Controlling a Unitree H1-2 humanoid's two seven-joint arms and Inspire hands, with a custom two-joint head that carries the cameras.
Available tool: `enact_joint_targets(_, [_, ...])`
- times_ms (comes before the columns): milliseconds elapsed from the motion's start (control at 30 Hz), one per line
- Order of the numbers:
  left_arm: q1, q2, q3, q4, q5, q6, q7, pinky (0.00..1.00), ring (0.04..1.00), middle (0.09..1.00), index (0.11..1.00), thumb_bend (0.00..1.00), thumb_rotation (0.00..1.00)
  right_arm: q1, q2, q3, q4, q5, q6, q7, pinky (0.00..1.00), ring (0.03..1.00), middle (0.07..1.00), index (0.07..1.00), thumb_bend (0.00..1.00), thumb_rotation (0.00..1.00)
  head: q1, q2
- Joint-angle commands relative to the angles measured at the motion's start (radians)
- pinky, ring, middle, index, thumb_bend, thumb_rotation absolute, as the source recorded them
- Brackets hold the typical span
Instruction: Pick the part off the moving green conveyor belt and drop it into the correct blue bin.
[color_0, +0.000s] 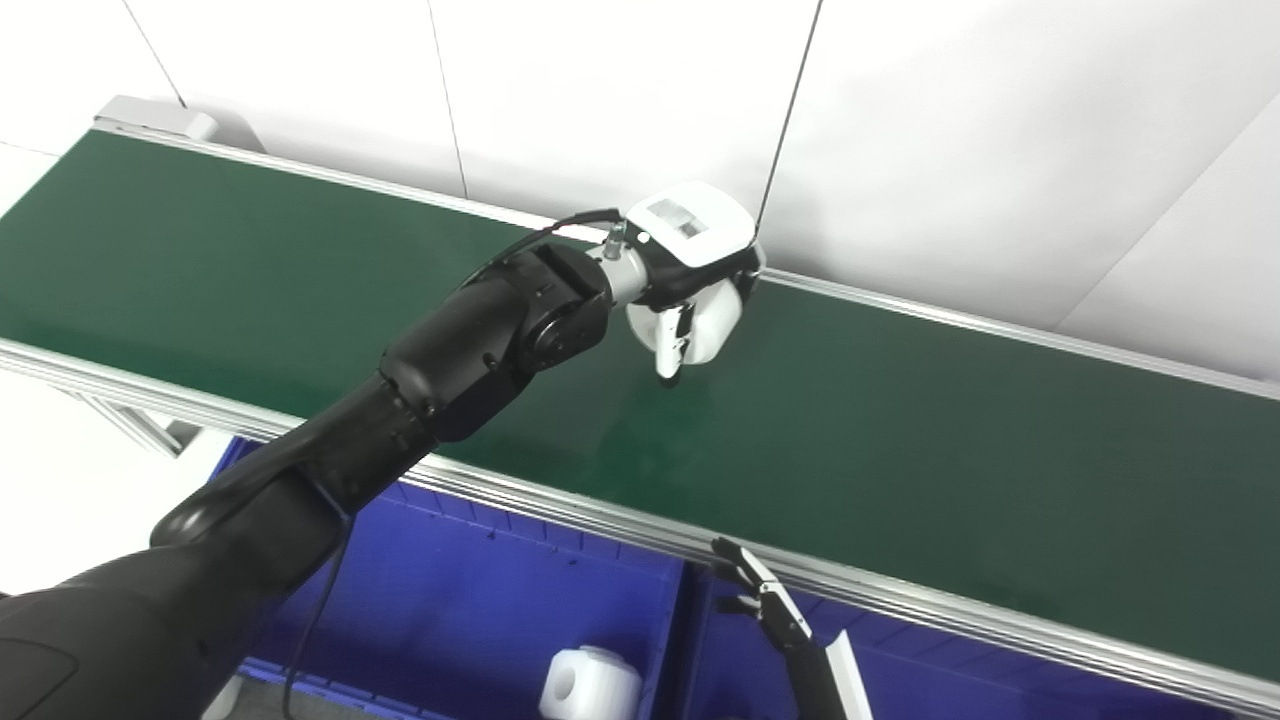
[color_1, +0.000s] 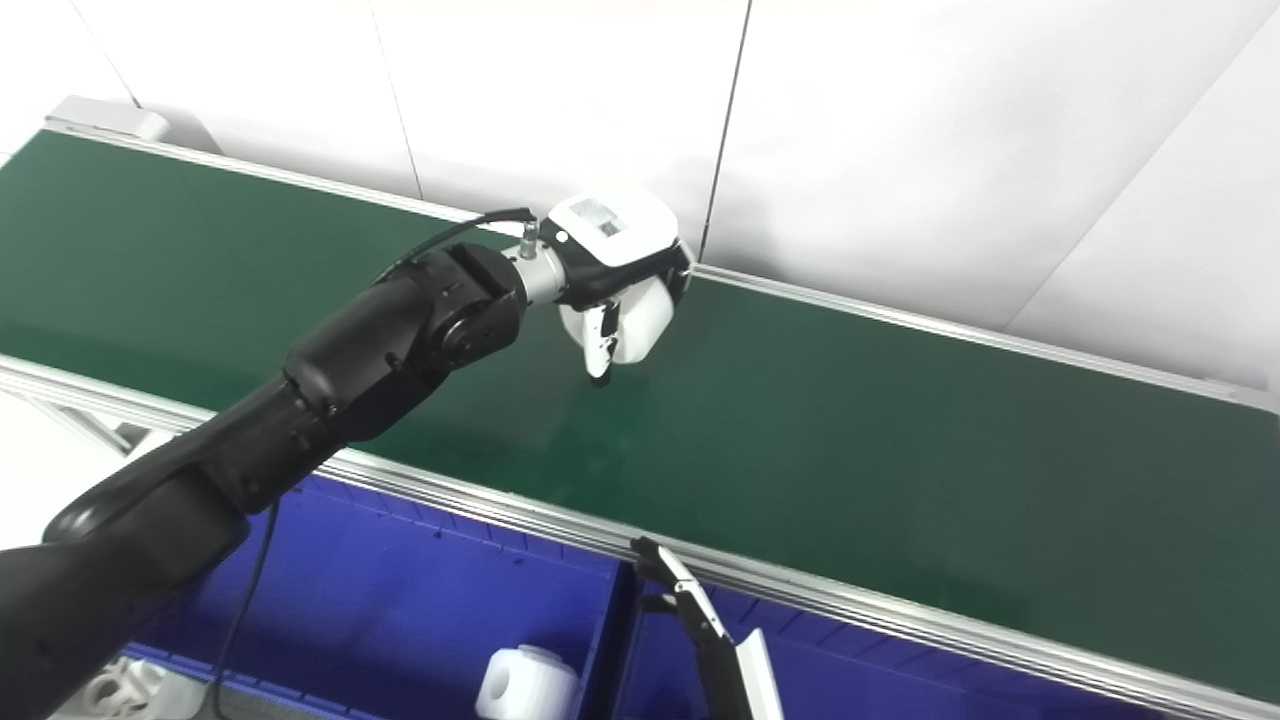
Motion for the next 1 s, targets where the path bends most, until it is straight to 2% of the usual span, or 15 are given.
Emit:
enact_joint_targets(0, [-0.002,0.023,0.040,-0.104,-0.019,0.028,-0.030,0.34,0.417,0.537,0.481,0.50,0.00,0.015,0.008,-0.013,-0.050,-0.008,-0.055,0.013,0.70,0.834,0.901,0.877,0.91,0.91,0.015,0.024])
enact_joint_targets(100, [0.044,0.046,0.071,-0.206,-0.040,0.018,-0.063,0.36,0.416,0.544,0.482,0.50,0.00,0.027,0.006,-0.031,-0.068,-0.003,-0.055,0.029,0.70,0.835,0.903,0.884,0.90,0.90,0.030,0.040])
enact_joint_targets(133, [0.069,0.061,0.084,-0.249,-0.058,0.016,-0.079,0.35,0.410,0.538,0.491,0.50,0.00,0.033,0.005,-0.040,-0.079,0.002,-0.055,0.039,0.70,0.837,0.906,0.887,0.89,0.90,0.048,0.059])
enact_joint_targets(167, [0.086,0.069,0.093,-0.278,-0.070,0.015,-0.093,0.34,0.395,0.518,0.512,0.50,0.00,0.038,0.005,-0.049,-0.088,0.006,-0.055,0.049,0.71,0.840,0.911,0.891,0.89,0.90,0.051,0.062])
enact_joint_targets(267, [0.151,0.097,0.123,-0.378,-0.102,0.016,-0.136,0.33,0.397,0.520,0.509,0.50,0.00,0.057,0.001,-0.078,-0.125,0.017,-0.055,0.090,0.73,0.857,0.929,0.911,0.87,0.91,0.099,0.097])
enact_joint_targets(400, [0.281,0.125,0.175,-0.487,-0.127,0.016,-0.141,0.31,0.387,0.508,0.521,0.50,0.00,0.094,-0.006,-0.124,-0.177,0.054,-0.036,0.160,0.76,0.886,0.953,0.937,0.86,0.90,0.165,0.147])
enact_joint_targets(433, [0.314,0.126,0.189,-0.509,-0.128,0.020,-0.141,0.31,0.385,0.510,0.520,0.50,0.00,0.103,-0.009,-0.138,-0.194,0.063,-0.025,0.176,0.78,0.895,0.958,0.944,0.86,0.91,0.207,0.168])
enact_joint_targets(467, [0.346,0.128,0.202,-0.525,-0.128,0.020,-0.139,0.30,0.383,0.513,0.520,0.50,0.00,0.111,-0.011,-0.151,-0.205,0.069,-0.019,0.190,0.79,0.899,0.961,0.950,0.86,0.92,0.207,0.168])
enact_joint_targets(533, [0.403,0.124,0.226,-0.546,-0.129,0.023,-0.139,0.28,0.371,0.497,0.529,0.50,0.00,0.125,-0.013,-0.182,-0.228,0.075,-0.009,0.215,0.79,0.897,0.961,0.952,0.87,0.94,0.275,0.191])
enact_joint_targets(667, [0.516,0.118,0.260,-0.571,-0.107,0.042,-0.152,0.27,0.362,0.475,0.539,0.49,0.00,0.140,-0.016,-0.235,-0.249,0.091,-0.013,0.256,0.79,0.883,0.956,0.953,0.86,0.96,0.337,0.209])
enact_joint_targets(767, [0.580,0.130,0.281,-0.571,-0.083,0.036,-0.152,0.32,0.391,0.516,0.516,0.50,0.00,0.150,-0.012,-0.271,-0.261,0.098,-0.023,0.276,0.76,0.859,0.935,0.941,0.85,0.97,0.351,0.217])
enact_joint_targets(900, [0.664,0.163,0.312,-0.567,-0.073,0.013,-0.145,0.30,0.384,0.519,0.517,0.50,0.00,0.158,-0.004,-0.296,-0.285,0.120,-0.012,0.311,0.76,0.851,0.924,0.935,0.83,0.97,0.356,0.236])
enact_joint_targets(967, [0.707,0.178,0.320,-0.555,-0.072,-0.011,-0.123,0.29,0.435,0.504,0.490,0.50,0.00,0.157,0.004,-0.303,-0.291,0.129,-0.001,0.326,0.76,0.845,0.917,0.926,0.86,0.96,0.358,0.241])
